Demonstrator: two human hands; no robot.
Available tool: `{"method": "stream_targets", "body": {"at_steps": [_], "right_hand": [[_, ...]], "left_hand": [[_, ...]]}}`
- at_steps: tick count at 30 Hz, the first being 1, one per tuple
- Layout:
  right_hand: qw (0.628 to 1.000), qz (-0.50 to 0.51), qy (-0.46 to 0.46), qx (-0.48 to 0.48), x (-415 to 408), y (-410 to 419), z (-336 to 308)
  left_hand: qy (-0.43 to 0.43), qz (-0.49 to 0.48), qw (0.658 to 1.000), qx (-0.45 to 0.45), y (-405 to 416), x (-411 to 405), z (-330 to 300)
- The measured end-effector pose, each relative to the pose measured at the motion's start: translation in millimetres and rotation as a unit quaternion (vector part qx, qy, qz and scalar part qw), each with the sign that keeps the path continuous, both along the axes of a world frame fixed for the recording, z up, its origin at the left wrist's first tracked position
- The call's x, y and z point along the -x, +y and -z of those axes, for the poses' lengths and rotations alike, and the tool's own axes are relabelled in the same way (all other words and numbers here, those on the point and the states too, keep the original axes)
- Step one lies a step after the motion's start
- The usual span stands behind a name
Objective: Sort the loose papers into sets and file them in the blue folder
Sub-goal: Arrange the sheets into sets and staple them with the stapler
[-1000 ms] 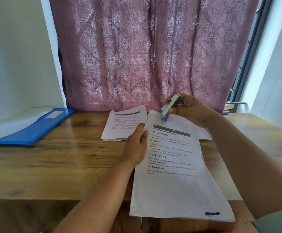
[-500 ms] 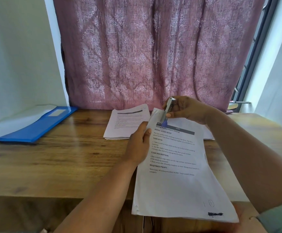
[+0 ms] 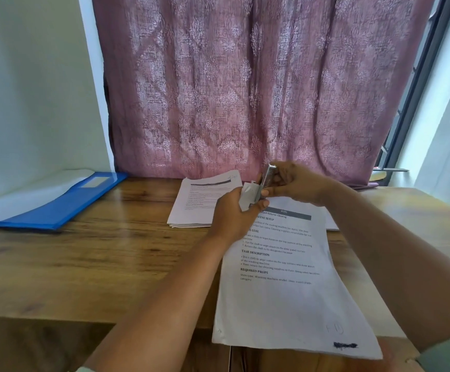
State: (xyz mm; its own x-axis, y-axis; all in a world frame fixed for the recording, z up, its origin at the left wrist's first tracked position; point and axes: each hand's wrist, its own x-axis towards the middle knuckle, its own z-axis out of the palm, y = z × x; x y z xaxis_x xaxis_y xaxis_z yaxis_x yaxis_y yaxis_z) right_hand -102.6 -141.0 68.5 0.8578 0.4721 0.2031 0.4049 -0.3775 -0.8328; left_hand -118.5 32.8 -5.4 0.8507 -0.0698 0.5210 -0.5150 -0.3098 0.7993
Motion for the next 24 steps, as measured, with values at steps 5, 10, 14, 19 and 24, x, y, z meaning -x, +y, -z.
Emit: {"method": "stream_targets", "body": {"at_steps": [5,10,14,19,24], "right_hand": [[0.999,0.027,-0.026,-0.003,-7.7,3.6,14.7],[0.998,0.027,-0.009,0.057,-13.5,5.5,18.2],[0.998,0.046,0.008,0.036,-16.9,-5.2,19.5],[0.986,0.066,0.058,-0.140,-10.8,-30.2,14.0],[0.961,0.163,0.095,-0.202,8.2,-56.8,10.0]], "left_hand": [[-0.031,-0.027,0.999,-0.001,-3.5,-8.0,12.3],[0.045,0.008,0.999,0.017,1.0,-19.8,22.6],[0.129,0.055,0.988,0.060,7.2,-22.6,25.2],[0.167,0.065,0.976,0.125,11.8,-20.5,27.8],[0.211,0.050,0.962,0.164,12.9,-16.1,23.8]]}}
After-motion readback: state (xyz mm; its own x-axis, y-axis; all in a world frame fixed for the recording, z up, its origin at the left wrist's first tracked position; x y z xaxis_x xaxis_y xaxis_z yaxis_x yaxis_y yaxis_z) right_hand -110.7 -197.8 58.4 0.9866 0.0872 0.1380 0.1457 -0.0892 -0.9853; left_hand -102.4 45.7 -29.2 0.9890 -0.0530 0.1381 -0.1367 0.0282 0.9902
